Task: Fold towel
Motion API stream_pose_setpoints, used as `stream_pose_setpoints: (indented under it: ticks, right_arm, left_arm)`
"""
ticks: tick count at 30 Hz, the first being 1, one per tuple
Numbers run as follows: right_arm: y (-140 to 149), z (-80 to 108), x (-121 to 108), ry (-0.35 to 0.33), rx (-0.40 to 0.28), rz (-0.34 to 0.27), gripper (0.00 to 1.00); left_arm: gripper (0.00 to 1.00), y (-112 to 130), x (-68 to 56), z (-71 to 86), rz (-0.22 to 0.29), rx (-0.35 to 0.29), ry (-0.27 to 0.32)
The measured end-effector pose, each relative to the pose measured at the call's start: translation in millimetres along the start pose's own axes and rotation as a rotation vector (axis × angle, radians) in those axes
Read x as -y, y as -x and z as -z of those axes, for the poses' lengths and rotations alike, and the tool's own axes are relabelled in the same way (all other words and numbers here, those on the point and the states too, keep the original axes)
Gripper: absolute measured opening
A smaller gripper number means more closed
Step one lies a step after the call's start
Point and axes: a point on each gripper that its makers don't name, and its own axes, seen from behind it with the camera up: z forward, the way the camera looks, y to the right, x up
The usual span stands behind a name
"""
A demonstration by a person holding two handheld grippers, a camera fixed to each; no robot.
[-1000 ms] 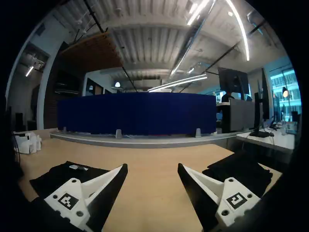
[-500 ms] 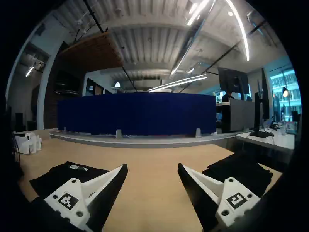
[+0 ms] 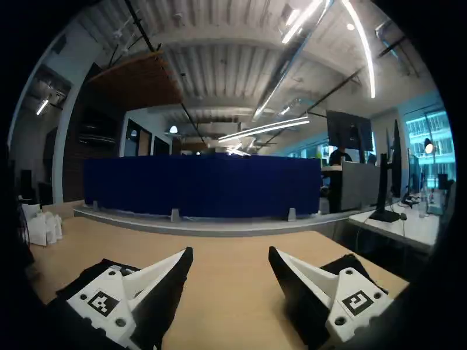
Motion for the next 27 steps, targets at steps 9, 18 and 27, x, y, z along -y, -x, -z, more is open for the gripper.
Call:
stream_pose_setpoints:
  ticks: [9, 18, 27]
  right_arm:
    - [-94, 9.5, 8, 0.004, -0.002, 0.021, 1.0]
    - [-143, 6.7, 4, 0.02, 0.008, 0.021, 1.0]
    - [-147, 3.5, 16, -0.052, 0.064, 0.057, 1.0]
  left_arm:
    - [0.99, -92, -8.2, 9.2, 0.026, 0.014, 0.049]
    - [0.99, -137, -13.0, 13.2, 0.038, 0.037, 0.075]
    - [0.99, -145, -30.9, 10.8, 0.019, 0.083, 0.147]
